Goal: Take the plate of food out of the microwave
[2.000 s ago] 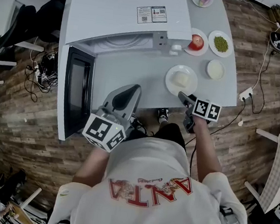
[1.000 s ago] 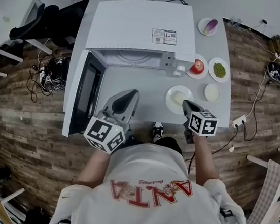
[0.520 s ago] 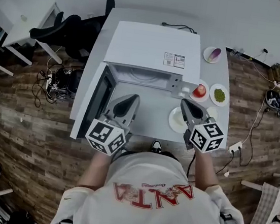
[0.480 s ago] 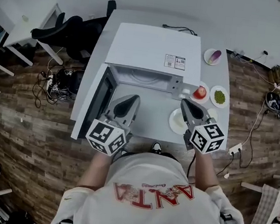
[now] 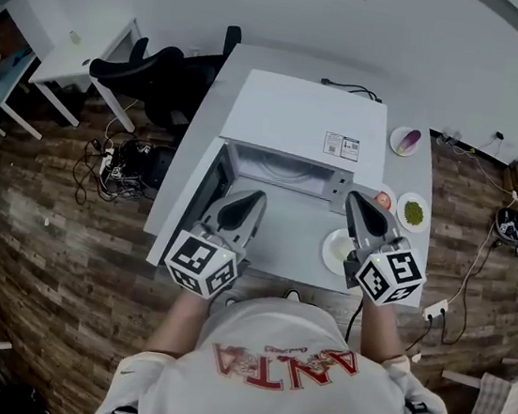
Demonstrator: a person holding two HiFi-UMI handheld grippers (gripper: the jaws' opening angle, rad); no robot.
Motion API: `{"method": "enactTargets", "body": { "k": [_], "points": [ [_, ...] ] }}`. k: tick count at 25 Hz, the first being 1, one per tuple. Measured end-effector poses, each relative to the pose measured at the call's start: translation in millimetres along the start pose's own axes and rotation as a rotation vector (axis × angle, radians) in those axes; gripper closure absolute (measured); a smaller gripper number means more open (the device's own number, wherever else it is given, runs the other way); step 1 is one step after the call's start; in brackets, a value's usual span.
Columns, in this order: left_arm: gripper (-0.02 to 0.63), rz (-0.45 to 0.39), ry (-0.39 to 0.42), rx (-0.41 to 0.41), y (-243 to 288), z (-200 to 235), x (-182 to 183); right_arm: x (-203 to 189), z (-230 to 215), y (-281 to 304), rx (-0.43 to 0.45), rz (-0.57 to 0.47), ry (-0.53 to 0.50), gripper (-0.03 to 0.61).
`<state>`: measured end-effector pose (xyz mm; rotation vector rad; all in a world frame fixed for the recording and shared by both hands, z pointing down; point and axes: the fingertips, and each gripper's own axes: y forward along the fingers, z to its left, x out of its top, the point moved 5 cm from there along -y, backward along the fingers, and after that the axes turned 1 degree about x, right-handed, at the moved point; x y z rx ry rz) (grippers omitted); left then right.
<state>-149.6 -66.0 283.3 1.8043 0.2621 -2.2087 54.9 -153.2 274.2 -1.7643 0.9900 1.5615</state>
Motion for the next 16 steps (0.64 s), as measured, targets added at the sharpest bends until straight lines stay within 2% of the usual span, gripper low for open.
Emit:
{"method": "enactTargets", "body": {
  "k": [16],
  "points": [
    [0.604,-0.005,-0.008,-0.016,-0.3,4.7,6.5,6.2,9.1,10.6,0.006,0.018,-0.030,0.577]
  ]
}}
